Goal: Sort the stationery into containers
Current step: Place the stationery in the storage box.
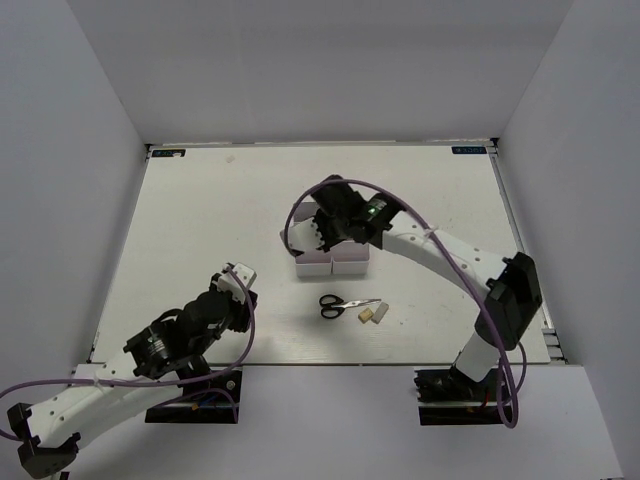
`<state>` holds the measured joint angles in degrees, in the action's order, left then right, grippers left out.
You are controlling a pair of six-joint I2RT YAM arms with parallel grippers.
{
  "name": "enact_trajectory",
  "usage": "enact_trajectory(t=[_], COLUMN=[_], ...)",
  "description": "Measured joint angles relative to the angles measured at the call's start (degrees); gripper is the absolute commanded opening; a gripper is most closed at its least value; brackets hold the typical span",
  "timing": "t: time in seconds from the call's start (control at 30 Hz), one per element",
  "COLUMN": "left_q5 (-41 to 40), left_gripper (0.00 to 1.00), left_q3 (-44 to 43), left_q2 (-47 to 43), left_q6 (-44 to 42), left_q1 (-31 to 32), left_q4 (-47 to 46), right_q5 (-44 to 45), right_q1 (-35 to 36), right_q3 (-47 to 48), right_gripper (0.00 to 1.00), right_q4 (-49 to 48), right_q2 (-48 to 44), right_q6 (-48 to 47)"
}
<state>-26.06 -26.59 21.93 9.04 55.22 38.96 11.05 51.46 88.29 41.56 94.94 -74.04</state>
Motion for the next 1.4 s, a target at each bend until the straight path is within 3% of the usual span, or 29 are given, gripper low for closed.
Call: enact_trajectory(t=[0.3, 0.8, 1.0, 1.07, 1.23, 1.4], left_q5=[-0.02, 0.00, 0.00, 0.00, 0.00, 0.02], left_gripper=[0.62, 0.62, 0.62, 0.64, 0.64, 0.60], left_q3=[0.00, 0.00, 0.00, 0.00, 0.00, 0.00], left_q2=[-0.98, -3.41, -4.07, -4.59, -5.27, -5.57], left_q6=[-0.04, -0.15, -0.15, -0.17, -0.22, -0.22], left_q1=[0.00, 0.00, 0.00, 0.00, 0.02, 0.02], left_q4=[0.04, 0.09, 0.09, 0.04, 0.07, 0.02], right_q5=[10.80, 27.80, 29.16, 29.24, 29.09, 28.72], right_q1=[6.80, 9.49, 9.81, 9.88, 10.12, 10.54], right_q3=[0.37, 7.23, 7.23, 7.28, 8.09, 9.03], right_gripper=[0.00, 0.00, 0.37, 0.44, 0.52, 0.49], right_q4=[-1.42, -2.75, 1.40, 3.17, 6.51, 8.00], right_q2=[6.23, 17.20, 17.22, 17.25, 17.57, 17.64], right_q6=[-7.45, -11.26, -10.14, -9.25, -7.17, -5.53])
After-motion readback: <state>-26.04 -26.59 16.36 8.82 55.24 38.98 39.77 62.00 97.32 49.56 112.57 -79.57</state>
